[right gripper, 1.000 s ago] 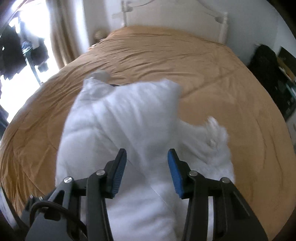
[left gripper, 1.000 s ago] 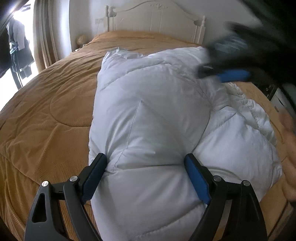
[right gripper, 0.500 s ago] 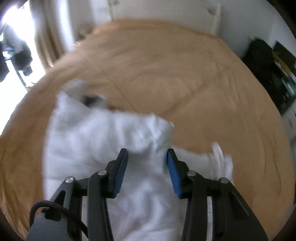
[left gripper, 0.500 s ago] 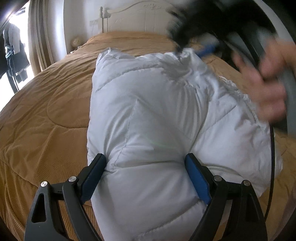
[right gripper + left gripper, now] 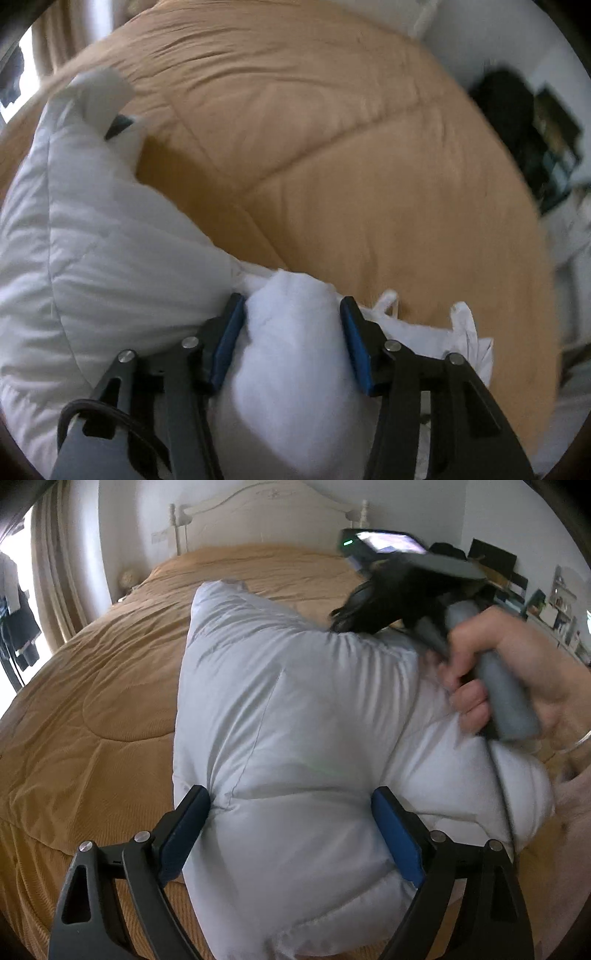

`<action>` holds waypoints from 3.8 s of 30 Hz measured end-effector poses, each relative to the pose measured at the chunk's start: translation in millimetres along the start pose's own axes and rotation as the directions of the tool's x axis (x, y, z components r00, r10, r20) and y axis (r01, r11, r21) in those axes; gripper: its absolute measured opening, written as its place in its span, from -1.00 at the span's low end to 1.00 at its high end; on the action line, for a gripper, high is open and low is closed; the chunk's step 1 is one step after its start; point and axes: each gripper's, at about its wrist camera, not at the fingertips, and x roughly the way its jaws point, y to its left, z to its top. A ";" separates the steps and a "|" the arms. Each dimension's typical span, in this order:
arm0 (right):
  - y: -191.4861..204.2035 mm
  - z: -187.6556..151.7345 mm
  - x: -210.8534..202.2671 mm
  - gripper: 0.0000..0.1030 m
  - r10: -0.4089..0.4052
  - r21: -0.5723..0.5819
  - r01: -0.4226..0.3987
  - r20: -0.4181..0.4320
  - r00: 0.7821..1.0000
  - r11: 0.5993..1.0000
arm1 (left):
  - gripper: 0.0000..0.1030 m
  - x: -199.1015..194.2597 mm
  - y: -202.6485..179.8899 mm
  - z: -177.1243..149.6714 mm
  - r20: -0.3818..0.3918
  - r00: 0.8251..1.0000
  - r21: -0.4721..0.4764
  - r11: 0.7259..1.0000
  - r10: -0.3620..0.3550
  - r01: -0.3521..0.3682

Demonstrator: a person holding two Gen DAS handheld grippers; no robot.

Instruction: Fold large clothes

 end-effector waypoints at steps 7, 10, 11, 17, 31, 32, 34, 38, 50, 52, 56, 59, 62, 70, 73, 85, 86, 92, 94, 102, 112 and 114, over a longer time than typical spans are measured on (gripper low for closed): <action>-50.2 -29.2 -49.5 -0.12 0.168 0.159 -0.179 0.082 0.982 0.971 | 0.76 0.4 2.7 -2.8 -0.018 1.000 0.018 1.000 -0.002 0.002; -47.1 -49.0 -101.0 -0.12 0.316 0.111 -0.351 0.246 0.916 0.930 | 0.76 2.8 7.5 -0.6 -0.034 0.999 0.008 1.000 -0.006 0.006; -41.5 -58.2 -117.2 -0.12 0.334 0.067 -0.368 0.293 0.896 0.928 | 0.76 2.8 7.3 -0.3 -0.035 0.999 0.011 1.000 -0.006 0.006; -53.0 -82.0 -138.1 -0.34 0.127 0.144 -0.194 0.377 0.917 0.970 | 0.77 3.6 4.1 1.1 -0.042 0.999 0.017 1.000 0.013 -0.012; -43.1 -57.8 -21.2 -1.00 0.311 0.106 -0.324 0.126 0.942 0.940 | 0.85 -3.5 -7.2 -2.1 -0.024 0.999 0.036 0.999 0.025 -0.024; -53.6 -57.7 -19.5 -1.00 0.325 0.149 -0.342 0.128 0.937 0.928 | 0.86 -3.4 -7.2 -2.7 -0.025 0.999 0.033 0.999 0.034 -0.033; -60.6 -63.6 -27.2 -1.00 0.309 0.190 -0.332 0.141 0.941 0.924 | 0.88 -3.8 -3.0 -3.8 -0.032 0.999 -0.001 0.999 0.039 -0.039; -69.6 -91.3 -79.9 -0.93 0.265 0.173 -0.307 0.232 0.936 0.936 | 0.88 -10.7 6.8 -2.8 -0.034 0.999 -0.067 0.997 0.026 -0.028; -80.2 -176.8 -54.7 -0.55 0.273 0.159 -0.300 0.172 0.946 0.941 | 0.88 -72.2 18.6 -29.8 -0.005 0.995 -0.148 0.984 0.095 -0.094; -92.5 -181.8 -70.4 -0.55 0.291 0.209 -0.331 0.198 0.936 0.920 | 0.88 -81.1 24.3 -36.2 -0.015 0.993 -0.166 0.979 0.116 -0.117; -92.4 -195.5 -118.6 -0.41 0.245 0.176 -0.299 0.273 0.930 0.938 | 0.88 -96.1 30.7 -43.5 -0.036 0.988 -0.192 0.970 0.147 -0.151; -85.5 -210.5 -156.3 0.65 0.199 0.172 -0.258 0.299 0.933 0.951 | 0.89 -105.5 31.6 -37.6 -0.061 0.983 -0.209 0.960 0.176 -0.185; -66.1 -224.9 -186.6 0.83 0.123 0.152 -0.183 0.338 0.933 0.971 | 0.89 -115.1 32.0 -26.5 -0.077 0.981 -0.217 0.958 0.176 -0.189; -48.4 -255.9 -225.9 1.00 0.061 0.184 -0.120 0.295 0.954 0.976 | 0.95 -146.3 35.0 -8.0 -0.093 0.988 -0.242 0.960 0.121 -0.140; -47.8 -259.7 -230.9 1.00 0.053 0.188 -0.111 0.289 0.956 0.976 | 0.95 -158.4 34.4 -4.5 -0.105 0.988 -0.248 0.959 0.110 -0.133; -46.7 -269.4 -234.7 1.00 0.062 0.190 -0.111 0.245 0.968 0.975 | 0.96 -166.1 30.4 -9.9 -0.107 0.977 -0.228 0.951 0.186 -0.206; -45.3 -269.9 -235.1 1.00 0.066 0.187 -0.114 0.242 0.968 0.976 | 0.96 -164.4 30.0 -10.0 -0.110 0.977 -0.225 0.953 0.183 -0.203; -36.8 -271.6 -238.0 1.00 0.065 0.166 -0.108 0.242 0.968 0.980 | 0.96 -160.5 26.9 -11.9 -0.121 0.979 -0.211 0.960 0.162 -0.185; -35.5 -271.5 -239.1 1.00 0.063 0.165 -0.106 0.246 0.967 0.981 | 0.96 -160.5 27.1 -11.2 -0.122 0.979 -0.207 0.961 0.162 -0.184; -40.8 -269.2 -237.8 1.00 0.056 0.171 -0.098 0.239 0.969 0.980 | 0.96 -162.9 27.0 -8.4 -0.113 0.982 -0.214 0.961 0.155 -0.176; -46.9 -268.3 -233.8 1.00 0.044 0.192 -0.088 0.225 0.973 0.977 | 0.96 -158.8 19.6 -7.4 -0.125 0.982 -0.189 0.968 0.144 -0.166; -46.3 -268.5 -233.3 1.00 0.041 0.196 -0.086 0.220 0.975 0.977 | 0.96 -158.6 21.3 -7.4 -0.127 0.982 -0.193 0.968 0.137 -0.160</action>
